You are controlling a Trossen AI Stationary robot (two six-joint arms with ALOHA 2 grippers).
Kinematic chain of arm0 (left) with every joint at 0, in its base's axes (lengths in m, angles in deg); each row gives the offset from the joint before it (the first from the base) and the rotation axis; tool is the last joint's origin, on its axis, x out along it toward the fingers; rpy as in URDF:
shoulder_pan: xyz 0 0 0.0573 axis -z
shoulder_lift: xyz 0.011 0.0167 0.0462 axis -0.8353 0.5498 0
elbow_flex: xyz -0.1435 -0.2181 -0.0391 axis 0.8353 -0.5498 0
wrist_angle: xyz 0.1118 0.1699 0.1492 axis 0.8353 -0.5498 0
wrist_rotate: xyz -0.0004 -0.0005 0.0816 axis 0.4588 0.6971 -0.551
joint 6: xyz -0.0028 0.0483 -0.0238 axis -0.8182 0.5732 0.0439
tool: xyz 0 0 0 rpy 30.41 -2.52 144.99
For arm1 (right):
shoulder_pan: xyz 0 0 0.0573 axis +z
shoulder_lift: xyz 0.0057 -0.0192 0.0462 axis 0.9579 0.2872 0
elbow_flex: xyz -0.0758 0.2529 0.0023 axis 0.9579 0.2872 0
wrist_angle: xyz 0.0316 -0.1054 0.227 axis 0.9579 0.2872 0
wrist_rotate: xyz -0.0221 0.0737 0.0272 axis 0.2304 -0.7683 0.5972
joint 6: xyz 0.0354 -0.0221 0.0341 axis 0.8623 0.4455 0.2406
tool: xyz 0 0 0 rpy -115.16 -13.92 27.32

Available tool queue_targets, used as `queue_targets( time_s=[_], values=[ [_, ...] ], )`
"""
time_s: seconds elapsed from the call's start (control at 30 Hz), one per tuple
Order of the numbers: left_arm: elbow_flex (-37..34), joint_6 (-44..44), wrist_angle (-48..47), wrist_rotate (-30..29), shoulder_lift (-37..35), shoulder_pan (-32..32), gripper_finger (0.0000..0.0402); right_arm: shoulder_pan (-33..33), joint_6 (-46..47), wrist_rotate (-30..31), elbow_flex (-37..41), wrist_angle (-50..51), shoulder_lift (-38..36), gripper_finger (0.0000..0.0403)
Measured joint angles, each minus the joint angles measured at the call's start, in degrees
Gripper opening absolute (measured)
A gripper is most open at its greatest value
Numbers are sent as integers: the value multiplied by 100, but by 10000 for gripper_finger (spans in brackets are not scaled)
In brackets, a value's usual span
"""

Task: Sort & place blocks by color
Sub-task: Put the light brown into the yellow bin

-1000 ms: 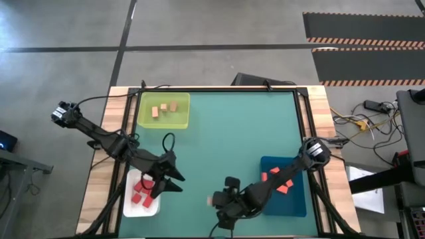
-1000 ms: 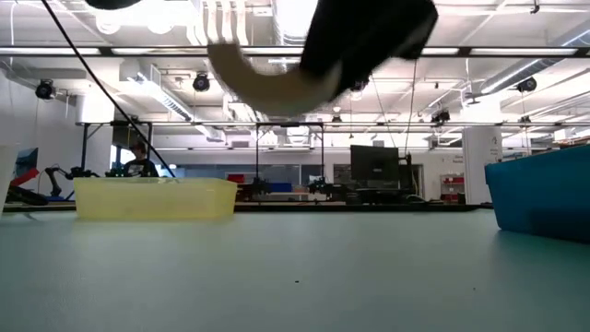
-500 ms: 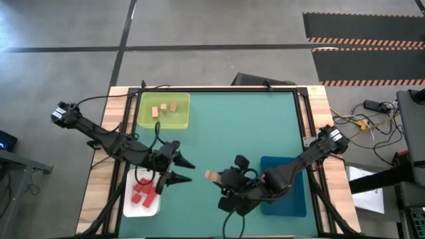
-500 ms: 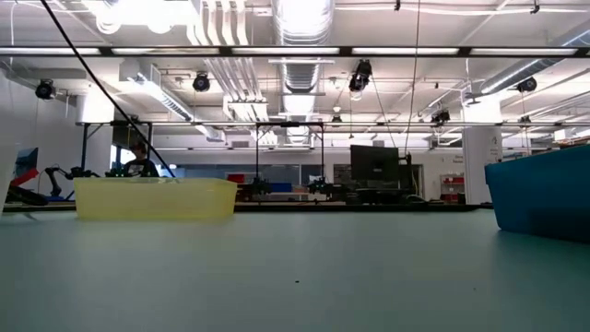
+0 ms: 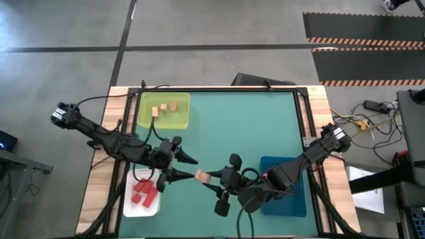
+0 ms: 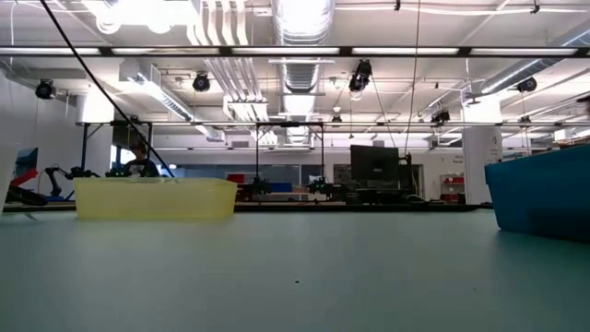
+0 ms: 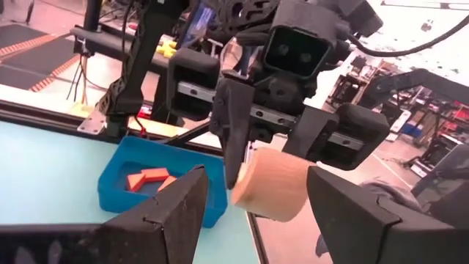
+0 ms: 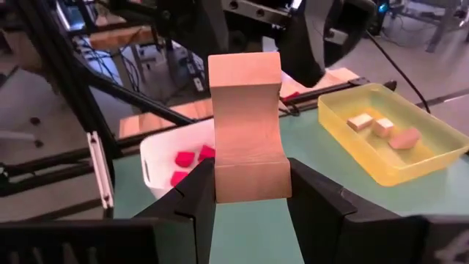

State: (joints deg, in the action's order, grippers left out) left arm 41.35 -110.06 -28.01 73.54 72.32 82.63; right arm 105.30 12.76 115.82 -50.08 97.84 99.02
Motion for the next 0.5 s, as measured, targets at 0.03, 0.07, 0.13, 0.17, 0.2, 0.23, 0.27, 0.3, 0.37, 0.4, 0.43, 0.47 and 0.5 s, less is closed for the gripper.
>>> queue_targets(
  time_s=[0.03, 0.07, 0.13, 0.17, 0.2, 0.23, 0.27, 0.3, 0.37, 0.4, 0.43, 0.47, 0.5],
  values=[
    [-7, -2, 5, -1, -9, -1, 217, 0, -60, -16, 0, -27, 0, 128],
    [-18, -7, 17, 1, -10, -2, 217, 2, -96, -31, 0, -7, 0, 128],
    [-26, -7, 56, 8, -10, 0, 217, 32, -167, -135, 0, -33, 0, 128],
    [-28, -9, 105, 8, -13, 0, 217, 54, -230, -153, 0, -65, 0, 128],
    [-28, -11, 147, 7, -15, 0, 217, 75, -275, -154, 0, -68, 0, 128],
    [-24, -11, 144, 8, -21, -1, 217, 106, -312, -152, 0, -80, -2, 128],
    [-20, -11, 148, 20, -21, -2, 217, 128, -348, -161, 6, -86, -19, 128],
    [-17, -11, 193, 77, -21, -4, 217, 150, -378, -170, 29, -81, -53, 128],
    [-20, -13, 333, 121, -21, 0, 217, 166, -390, -171, 84, -89, -119, 128],
    [-20, -14, 382, 135, -25, 0, 217, 166, -397, -167, 131, -93, -179, 128],
    [-22, -14, 423, 158, -28, 0, 217, 176, -421, -148, 194, -102, -234, 128],
    [-22, -17, 459, 197, -28, 0, 217, 175, -435, -126, 273, -131, -310, 128],
    [-25, -17, 491, 215, -28, 0, 217, 174, -446, -121, 381, -181, -393, 128]
  ],
)
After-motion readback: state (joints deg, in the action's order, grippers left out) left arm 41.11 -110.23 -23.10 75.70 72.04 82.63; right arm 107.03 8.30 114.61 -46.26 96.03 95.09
